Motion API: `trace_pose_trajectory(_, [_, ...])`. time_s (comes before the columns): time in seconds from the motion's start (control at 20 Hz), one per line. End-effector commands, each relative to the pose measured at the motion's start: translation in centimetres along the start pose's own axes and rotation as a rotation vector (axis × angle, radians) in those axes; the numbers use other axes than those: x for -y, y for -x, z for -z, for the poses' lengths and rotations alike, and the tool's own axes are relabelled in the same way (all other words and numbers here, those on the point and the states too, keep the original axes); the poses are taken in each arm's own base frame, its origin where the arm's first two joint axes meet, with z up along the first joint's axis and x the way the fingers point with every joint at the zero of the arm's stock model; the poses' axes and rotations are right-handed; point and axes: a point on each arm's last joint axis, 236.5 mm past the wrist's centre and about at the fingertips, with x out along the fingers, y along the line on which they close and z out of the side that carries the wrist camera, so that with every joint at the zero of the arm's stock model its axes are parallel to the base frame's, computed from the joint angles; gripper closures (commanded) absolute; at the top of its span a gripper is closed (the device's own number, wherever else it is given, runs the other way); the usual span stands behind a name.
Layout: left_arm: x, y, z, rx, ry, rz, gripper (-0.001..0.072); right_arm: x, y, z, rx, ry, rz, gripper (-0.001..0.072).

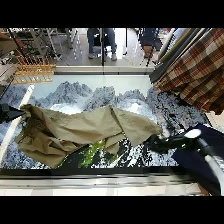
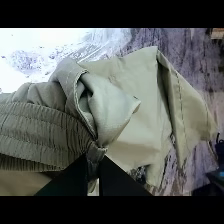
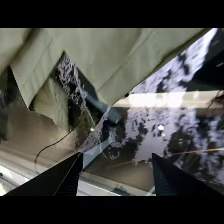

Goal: Fold the clothes and pants, and hang the long-sleeved shirts on hangers.

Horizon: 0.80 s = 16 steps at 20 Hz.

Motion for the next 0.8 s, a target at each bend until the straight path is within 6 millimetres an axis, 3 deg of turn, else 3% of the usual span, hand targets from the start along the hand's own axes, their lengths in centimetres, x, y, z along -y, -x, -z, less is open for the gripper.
trace_pose_trajectory(0.0, [0.1, 0.0, 0.1, -0.007, -0.002, 0.004, 0.0688, 1.2, -4.3, 0.7, 0.094, -0.170, 0.009, 0.0199])
trace_pose_trajectory(0.25, [0.3, 0.0, 0.5, -0.020, -0.002, 0.011, 0.0689, 1.4, -3.9, -3.5, 0.286, -0.307, -0.002, 0.0239])
trace_pose_trajectory(0.4, [0.3, 0.0, 0.5, -0.020, -0.002, 0.011, 0.0689, 0.7, -5.5, -3.8, 0.320, -0.330, -0.007, 0.0242])
trace_pose_trajectory(0.5, [0.3, 0.0, 0.4, -0.020, -0.001, 0.011, 0.0688, 0.5, -7.3, -2.8, 0.272, -0.357, -0.005, 0.0248])
trace_pose_trajectory(0.65, [0.3, 0.0, 0.4, -0.019, -0.001, 0.012, 0.0688, 0.7, -8.5, -2.3, 0.261, -0.352, 0.015, 0.0529])
trace_pose_trajectory(0.7, [0.3, 0.0, 0.4, -0.017, -0.001, 0.014, 0.0689, 0.4, -8.3, -2.7, 0.275, -0.349, 0.009, 0.0700])
trace_pose_trajectory(0.75, [0.6, 0.1, 0.2, -0.008, 0.000, 0.026, 0.0688, -0.2, -7.7, -3.4, 0.297, -0.314, 0.001, 0.0695])
